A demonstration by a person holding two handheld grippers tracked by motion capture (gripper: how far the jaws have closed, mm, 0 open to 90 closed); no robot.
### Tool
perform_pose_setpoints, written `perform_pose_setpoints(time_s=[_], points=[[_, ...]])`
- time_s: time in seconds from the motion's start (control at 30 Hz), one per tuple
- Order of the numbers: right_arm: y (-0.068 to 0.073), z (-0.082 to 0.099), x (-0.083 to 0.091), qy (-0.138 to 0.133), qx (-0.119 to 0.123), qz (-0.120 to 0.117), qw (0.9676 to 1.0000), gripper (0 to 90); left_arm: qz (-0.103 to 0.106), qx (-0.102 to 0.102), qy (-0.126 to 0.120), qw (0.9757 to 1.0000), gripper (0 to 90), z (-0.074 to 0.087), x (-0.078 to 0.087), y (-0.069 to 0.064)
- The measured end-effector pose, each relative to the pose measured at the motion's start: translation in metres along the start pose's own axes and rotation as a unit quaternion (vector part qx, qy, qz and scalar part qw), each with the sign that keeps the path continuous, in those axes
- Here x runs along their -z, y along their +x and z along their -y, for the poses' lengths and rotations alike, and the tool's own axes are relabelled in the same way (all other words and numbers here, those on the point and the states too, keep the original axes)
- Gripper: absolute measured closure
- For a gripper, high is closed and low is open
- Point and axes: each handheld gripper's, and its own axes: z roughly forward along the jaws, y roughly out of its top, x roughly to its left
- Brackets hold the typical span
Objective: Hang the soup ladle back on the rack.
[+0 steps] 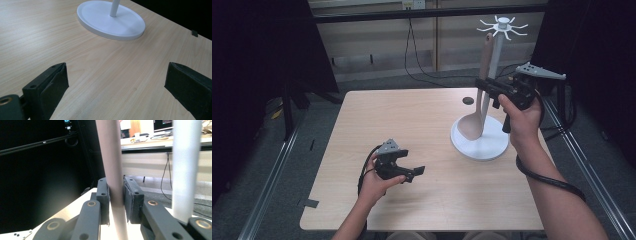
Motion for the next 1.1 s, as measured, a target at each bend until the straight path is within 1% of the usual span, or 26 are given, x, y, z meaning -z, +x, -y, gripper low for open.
perform_pose_setpoints(time_s=[0.17, 0.3, 0.53, 0.73, 0.93, 1.1], points=[[-0.003, 0.000, 0.002, -0.002, -0.001, 0.005, 1.0000, 75.8, -0.003, -0.002, 0.003, 1.0000, 4.6, 0.000, -0.001, -0.001], [-0.004, 0.000, 0.003, -0.006, -0.001, 0.008, 0.9999, 75.6, 0.000, -0.002, 0.002, 1.0000, 4.6, 0.000, -0.001, -0.001], [-0.010, 0.002, 0.004, -0.010, -0.015, 0.013, 0.9997, 75.2, 0.001, -0.003, 0.003, 1.0000, 4.6, 0.000, -0.001, -0.001], [-0.011, 0.001, 0.004, -0.007, -0.010, 0.018, 0.9998, 75.0, -0.001, -0.001, 0.005, 1.0000, 4.6, 0.001, -0.001, -0.001], [-0.013, 0.001, 0.004, -0.009, -0.017, 0.018, 0.9996, 74.4, -0.002, -0.001, 0.004, 1.0000, 4.6, 0.000, -0.001, 0.000], [-0.014, 0.001, 0.003, -0.012, -0.018, 0.022, 0.9995, 73.8, 0.001, -0.002, 0.004, 1.0000, 4.6, 0.001, -0.001, -0.001]])
